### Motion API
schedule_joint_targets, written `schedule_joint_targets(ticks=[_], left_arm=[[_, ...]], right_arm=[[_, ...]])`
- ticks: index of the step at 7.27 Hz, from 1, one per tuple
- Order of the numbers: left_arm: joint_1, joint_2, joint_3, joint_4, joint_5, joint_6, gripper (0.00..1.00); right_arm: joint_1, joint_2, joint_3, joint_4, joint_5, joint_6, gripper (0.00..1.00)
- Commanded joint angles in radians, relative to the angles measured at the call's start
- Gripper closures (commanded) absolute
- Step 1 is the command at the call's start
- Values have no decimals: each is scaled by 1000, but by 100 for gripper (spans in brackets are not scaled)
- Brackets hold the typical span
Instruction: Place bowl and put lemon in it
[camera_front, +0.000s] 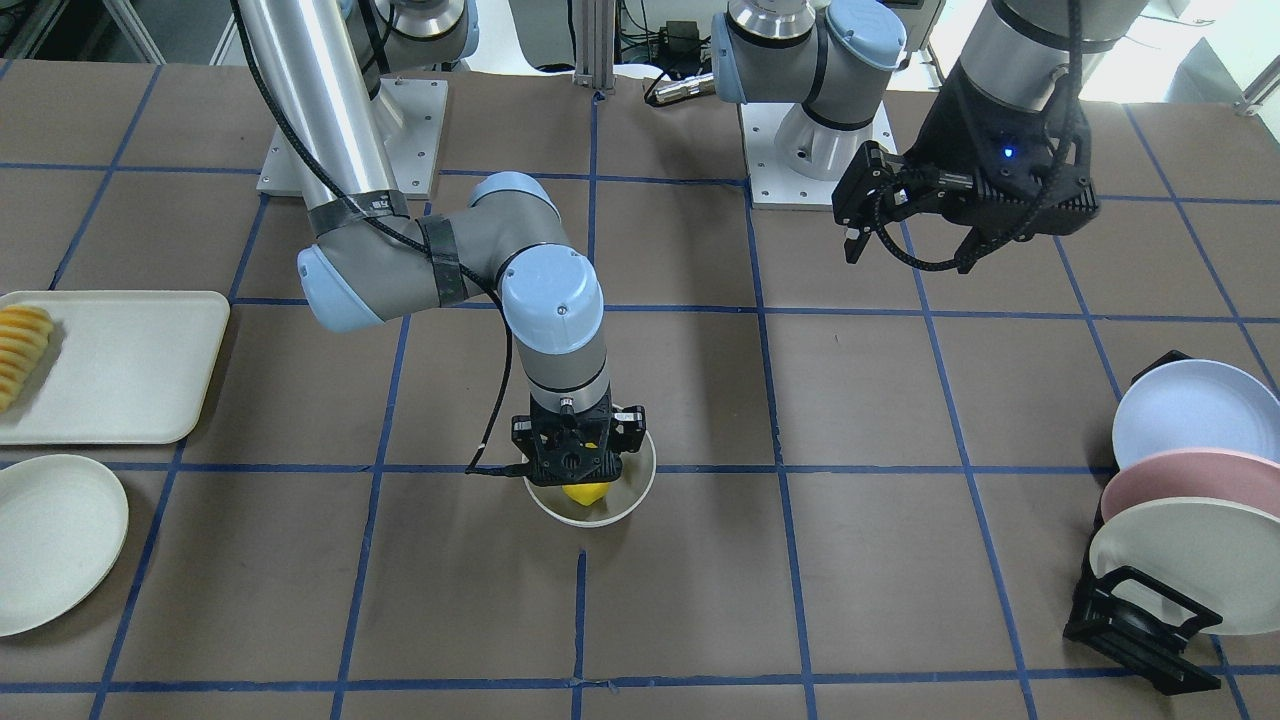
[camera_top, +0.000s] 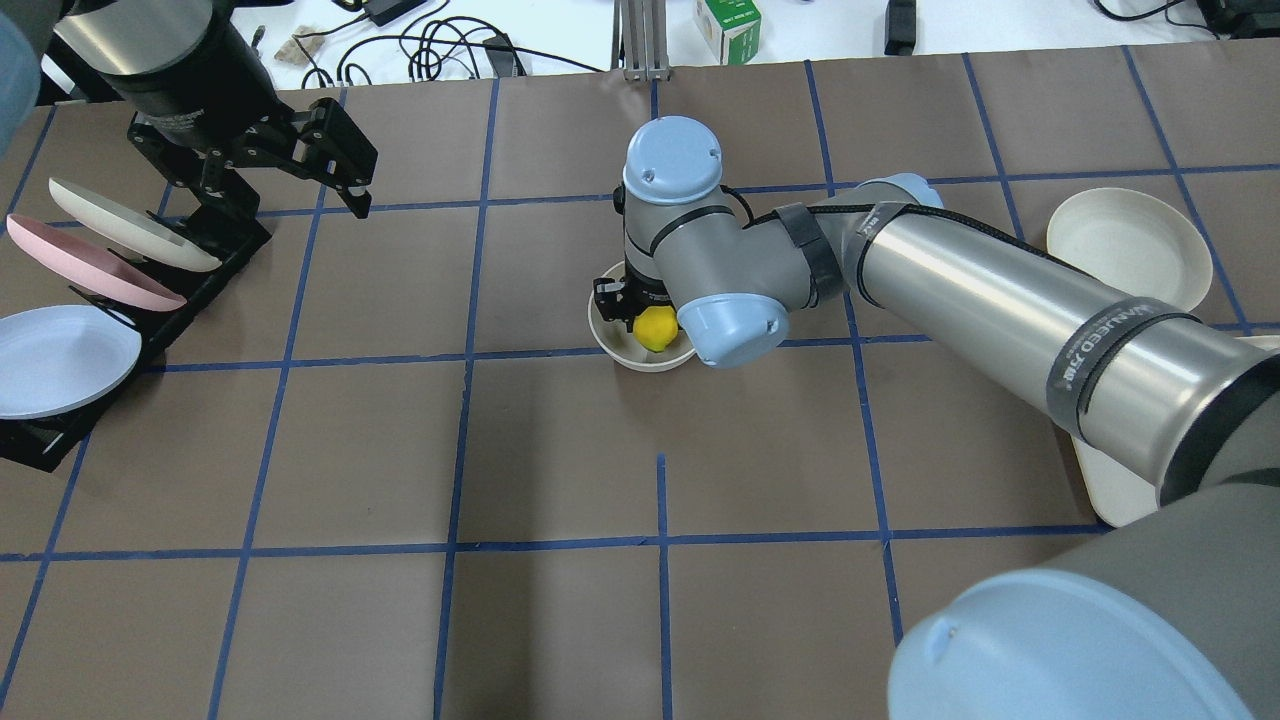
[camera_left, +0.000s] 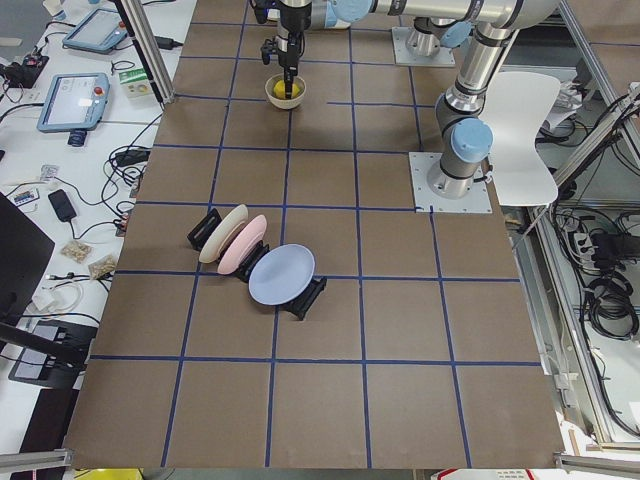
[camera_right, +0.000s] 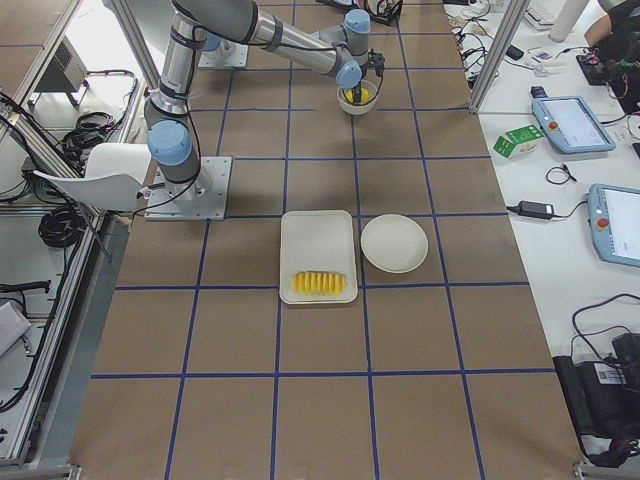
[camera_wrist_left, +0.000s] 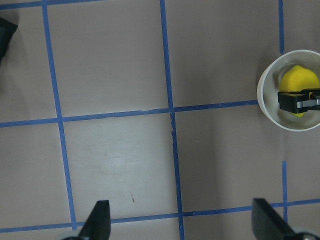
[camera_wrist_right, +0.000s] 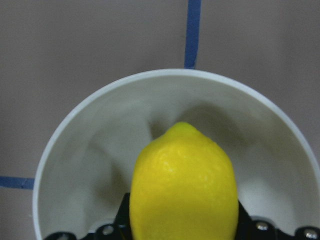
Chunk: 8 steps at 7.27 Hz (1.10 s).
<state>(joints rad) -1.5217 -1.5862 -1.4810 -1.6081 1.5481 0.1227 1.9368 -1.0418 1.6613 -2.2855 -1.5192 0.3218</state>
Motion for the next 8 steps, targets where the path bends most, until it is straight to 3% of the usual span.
schedule_joint_targets(ticks=[1,3,5,8], left_arm=[[1,6,2,0,4,2,0],[2,9,2,-6,4,0,0],[2,11,2,-6,4,0,0],[0,9,-5,0,-6,-23,0]], right_arm=[[4,-4,0,8,-4,14,0],[-10,-56,-23,26,-9,7,0],[-13,-194,-47,163,-9,11,0],[-15,-342,-242,552,-13,2,0]])
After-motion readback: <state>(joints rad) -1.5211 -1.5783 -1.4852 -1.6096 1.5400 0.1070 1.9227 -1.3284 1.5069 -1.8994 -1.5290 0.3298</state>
